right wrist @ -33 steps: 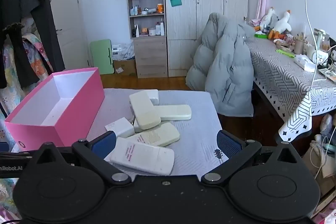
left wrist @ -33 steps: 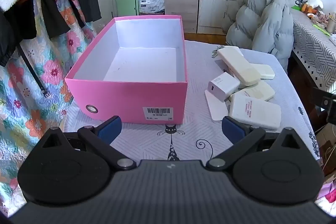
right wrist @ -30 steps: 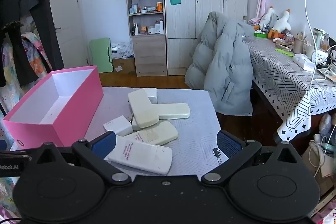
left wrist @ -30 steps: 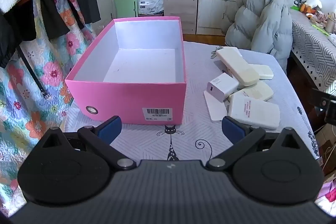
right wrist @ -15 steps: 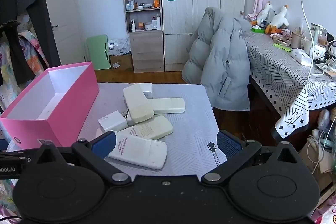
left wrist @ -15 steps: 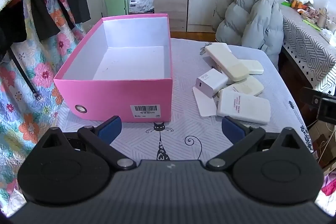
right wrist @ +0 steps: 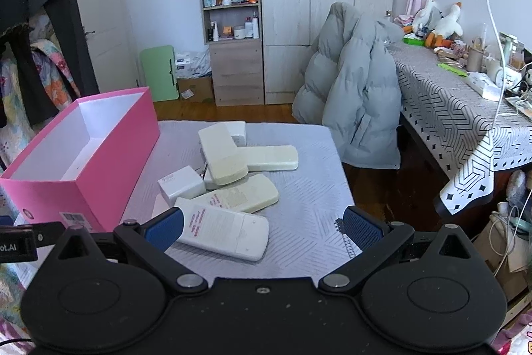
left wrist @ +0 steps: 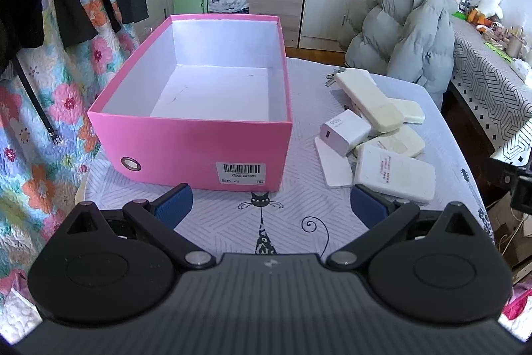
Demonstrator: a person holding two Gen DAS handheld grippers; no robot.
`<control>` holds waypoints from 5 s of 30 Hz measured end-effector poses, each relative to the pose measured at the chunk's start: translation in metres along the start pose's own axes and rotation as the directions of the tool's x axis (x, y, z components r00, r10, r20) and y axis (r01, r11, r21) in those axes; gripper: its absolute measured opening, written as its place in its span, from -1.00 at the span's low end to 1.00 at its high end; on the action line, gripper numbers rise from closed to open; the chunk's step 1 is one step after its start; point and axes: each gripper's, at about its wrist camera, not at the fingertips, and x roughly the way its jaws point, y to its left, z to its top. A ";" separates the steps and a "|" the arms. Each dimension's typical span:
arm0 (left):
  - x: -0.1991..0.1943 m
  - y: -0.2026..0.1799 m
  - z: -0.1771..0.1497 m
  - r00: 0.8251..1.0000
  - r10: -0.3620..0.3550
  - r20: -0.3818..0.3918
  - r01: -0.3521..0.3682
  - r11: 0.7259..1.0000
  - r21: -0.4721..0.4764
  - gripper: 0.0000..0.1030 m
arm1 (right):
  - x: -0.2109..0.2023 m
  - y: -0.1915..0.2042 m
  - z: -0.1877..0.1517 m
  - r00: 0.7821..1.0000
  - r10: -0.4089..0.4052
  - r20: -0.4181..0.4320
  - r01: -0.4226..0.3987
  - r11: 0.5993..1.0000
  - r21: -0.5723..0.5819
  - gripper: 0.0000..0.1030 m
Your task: Organize rigid objects
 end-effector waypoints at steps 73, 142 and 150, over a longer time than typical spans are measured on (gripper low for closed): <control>-0.006 0.007 -0.001 0.999 0.005 0.050 -0.009 0.998 0.068 0.99 | 0.010 0.013 -0.003 0.995 0.095 -0.023 -0.097 0.993 -0.060 1.00; 0.145 0.177 0.111 0.984 0.143 0.102 -0.142 0.990 -0.022 -0.89 | 0.123 0.047 0.082 0.909 0.388 -0.152 -0.417 0.855 -0.308 0.18; 0.144 0.180 0.108 0.985 0.128 0.112 -0.125 0.992 -0.034 -0.90 | 0.095 0.072 0.129 0.873 0.486 -0.032 -0.468 0.819 -0.331 0.18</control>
